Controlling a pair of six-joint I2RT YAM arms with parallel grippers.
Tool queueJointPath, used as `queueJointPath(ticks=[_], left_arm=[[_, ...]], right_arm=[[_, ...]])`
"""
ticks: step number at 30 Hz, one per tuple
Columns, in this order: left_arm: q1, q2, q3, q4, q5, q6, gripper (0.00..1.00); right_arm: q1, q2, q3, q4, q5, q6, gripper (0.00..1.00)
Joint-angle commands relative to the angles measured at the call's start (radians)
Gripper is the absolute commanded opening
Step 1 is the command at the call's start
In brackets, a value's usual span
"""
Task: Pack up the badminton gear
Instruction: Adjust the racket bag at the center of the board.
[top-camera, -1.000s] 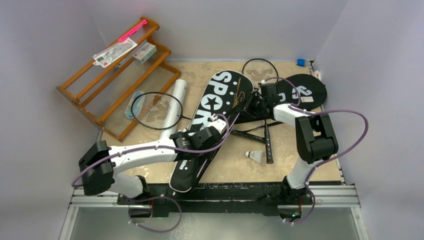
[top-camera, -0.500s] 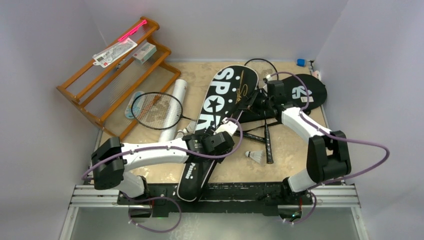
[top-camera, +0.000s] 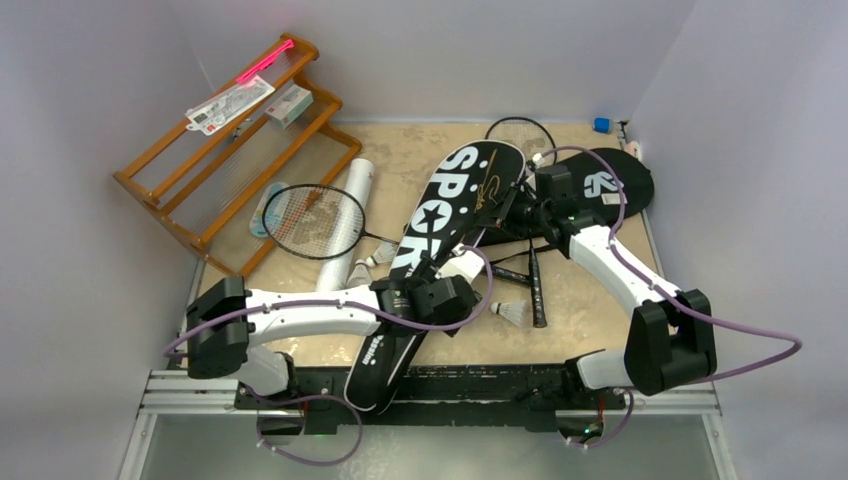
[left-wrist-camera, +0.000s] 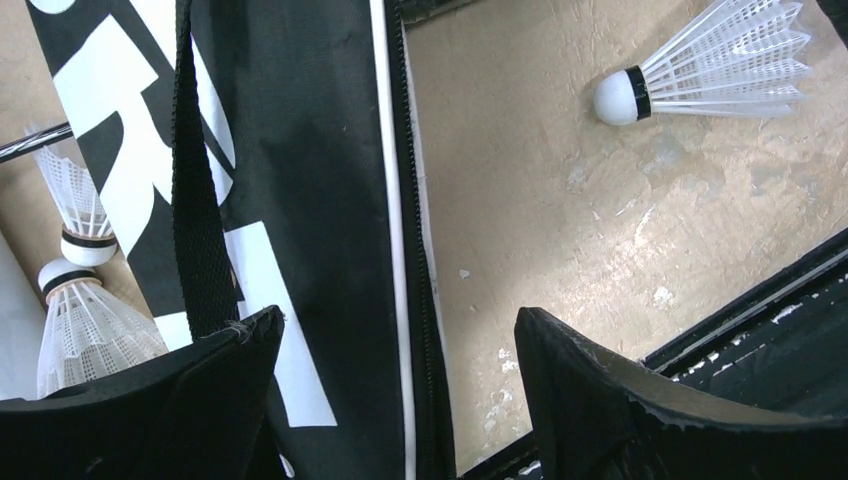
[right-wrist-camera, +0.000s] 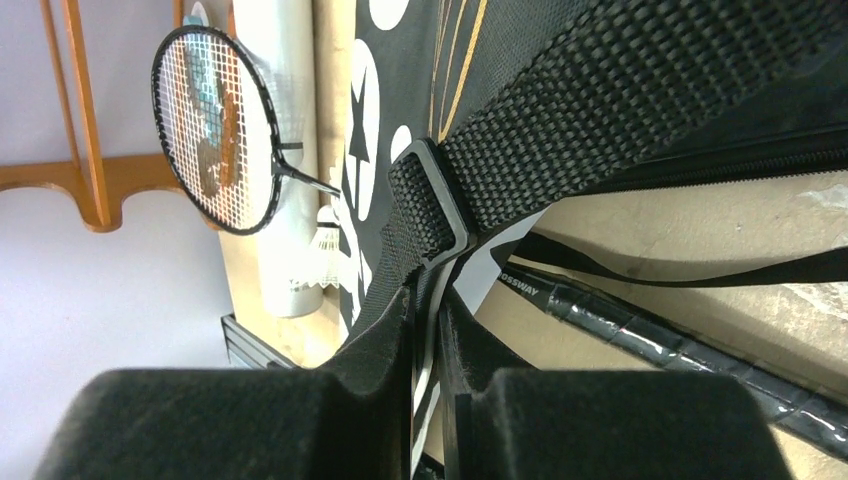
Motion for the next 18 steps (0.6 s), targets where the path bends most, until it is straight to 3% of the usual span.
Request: queueJointPath(ticks=[1, 7, 18], left_arm=[[-0.046, 0.026, 0.062, -0.009, -0.122, -0.049, 0.84], [-0.103, 0.158, 0.196, -0.243, -0.338, -0.2, 0.86], [-0.105, 0.265, 0.271, -0.339, -0.421, -0.268, 0.83]], right_arm=[[0.027, -0.032, 0.016, 0.002, -0.005, 0.0, 0.12], [0.045, -0.035, 0.03, -0.012, 0.02, 0.003, 0.12], [0.057, -0.053, 0.029, -0.012, 0.015, 0.024, 0.12]])
